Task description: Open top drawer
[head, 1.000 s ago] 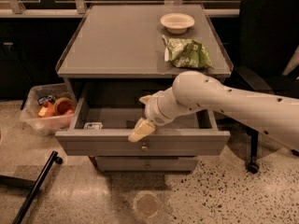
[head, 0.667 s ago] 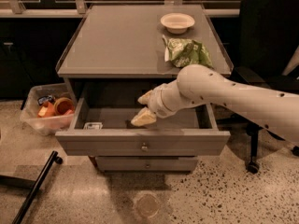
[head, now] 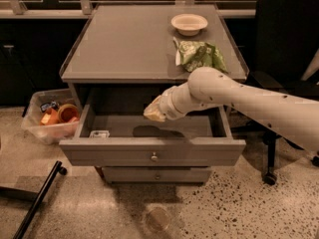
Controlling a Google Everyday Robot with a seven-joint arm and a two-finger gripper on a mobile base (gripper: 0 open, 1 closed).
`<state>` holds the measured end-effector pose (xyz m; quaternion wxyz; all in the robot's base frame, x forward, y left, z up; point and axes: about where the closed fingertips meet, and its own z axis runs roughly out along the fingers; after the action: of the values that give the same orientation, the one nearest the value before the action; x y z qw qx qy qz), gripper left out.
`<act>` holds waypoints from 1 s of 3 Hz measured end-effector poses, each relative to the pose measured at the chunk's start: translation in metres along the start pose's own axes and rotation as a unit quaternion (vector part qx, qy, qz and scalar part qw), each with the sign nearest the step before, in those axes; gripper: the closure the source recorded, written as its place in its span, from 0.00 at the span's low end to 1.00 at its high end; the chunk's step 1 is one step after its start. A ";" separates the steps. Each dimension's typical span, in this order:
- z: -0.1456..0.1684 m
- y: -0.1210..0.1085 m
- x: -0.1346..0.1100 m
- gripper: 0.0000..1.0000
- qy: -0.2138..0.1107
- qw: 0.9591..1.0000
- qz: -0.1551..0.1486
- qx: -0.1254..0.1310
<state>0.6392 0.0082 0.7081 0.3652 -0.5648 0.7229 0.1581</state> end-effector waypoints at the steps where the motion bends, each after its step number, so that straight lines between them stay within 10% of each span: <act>1: 0.027 0.008 0.016 1.00 0.006 0.999 0.011 -0.036; 3: 0.042 0.046 0.041 0.81 0.023 0.995 0.026 -0.093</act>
Offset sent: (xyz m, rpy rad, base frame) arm -0.0283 0.0143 -0.0837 0.0111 0.2136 0.0995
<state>0.6074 0.0207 0.6422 0.2905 -0.5804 0.7279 0.2211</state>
